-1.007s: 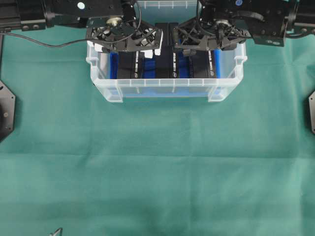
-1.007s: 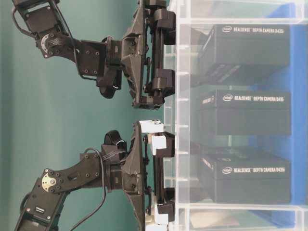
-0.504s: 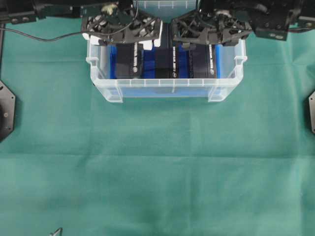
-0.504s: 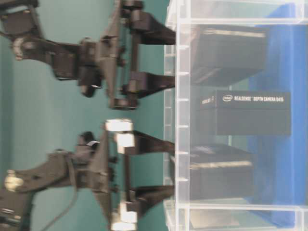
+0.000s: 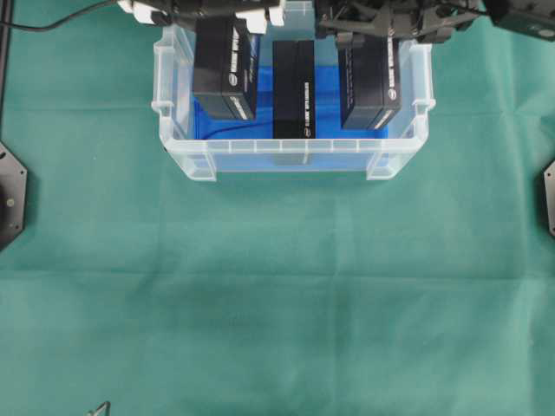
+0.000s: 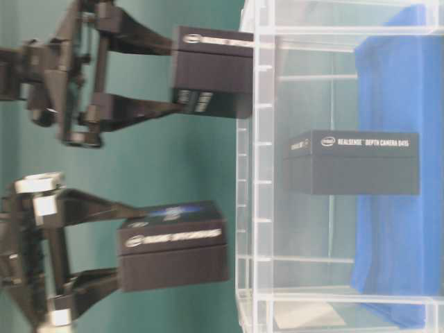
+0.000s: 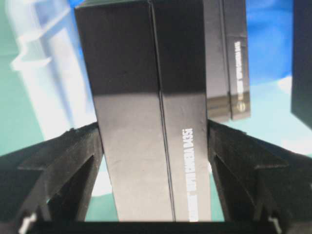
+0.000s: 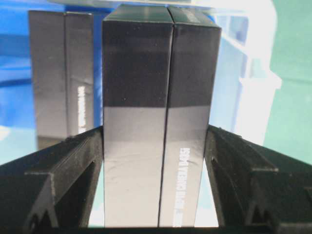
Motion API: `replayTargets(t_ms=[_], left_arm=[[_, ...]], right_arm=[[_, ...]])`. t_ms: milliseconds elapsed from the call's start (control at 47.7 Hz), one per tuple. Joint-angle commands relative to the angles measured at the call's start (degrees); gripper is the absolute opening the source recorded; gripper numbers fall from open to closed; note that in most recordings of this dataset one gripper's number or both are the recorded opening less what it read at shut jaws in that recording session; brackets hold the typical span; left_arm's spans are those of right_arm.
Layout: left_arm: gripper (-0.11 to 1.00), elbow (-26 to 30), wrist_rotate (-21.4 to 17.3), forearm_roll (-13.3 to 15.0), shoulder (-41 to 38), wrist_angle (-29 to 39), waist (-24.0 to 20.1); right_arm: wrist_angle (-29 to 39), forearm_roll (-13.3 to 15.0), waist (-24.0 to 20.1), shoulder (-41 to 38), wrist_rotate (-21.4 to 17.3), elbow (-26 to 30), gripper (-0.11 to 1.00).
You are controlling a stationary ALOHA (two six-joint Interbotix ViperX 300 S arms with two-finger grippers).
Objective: Take the box out of the case with both arms.
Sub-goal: 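Lift the left and right boxes straight up out of the bin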
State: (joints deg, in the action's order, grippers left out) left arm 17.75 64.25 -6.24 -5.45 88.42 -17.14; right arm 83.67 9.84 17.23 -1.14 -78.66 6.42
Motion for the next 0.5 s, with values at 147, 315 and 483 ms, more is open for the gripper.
replayTargets(t_ms=[147,315,483], left_arm=[[0.63,9.05,-1.76,-0.18,1.93,7.91,0.7],[0.63,13.71,-1.93,-0.18,1.76,10.9,0.79],[0.63,17.75,-2.55,-0.18,0.88,13.89,0.79]], right_arm=[[4.92,0.35,-0.53,2.64,-0.09,8.96,0.65],[8.53,0.26,-1.05,2.72,-0.18,13.01,0.65],[10.28,0.35,-1.58,2.02,-0.09,17.93,0.65]])
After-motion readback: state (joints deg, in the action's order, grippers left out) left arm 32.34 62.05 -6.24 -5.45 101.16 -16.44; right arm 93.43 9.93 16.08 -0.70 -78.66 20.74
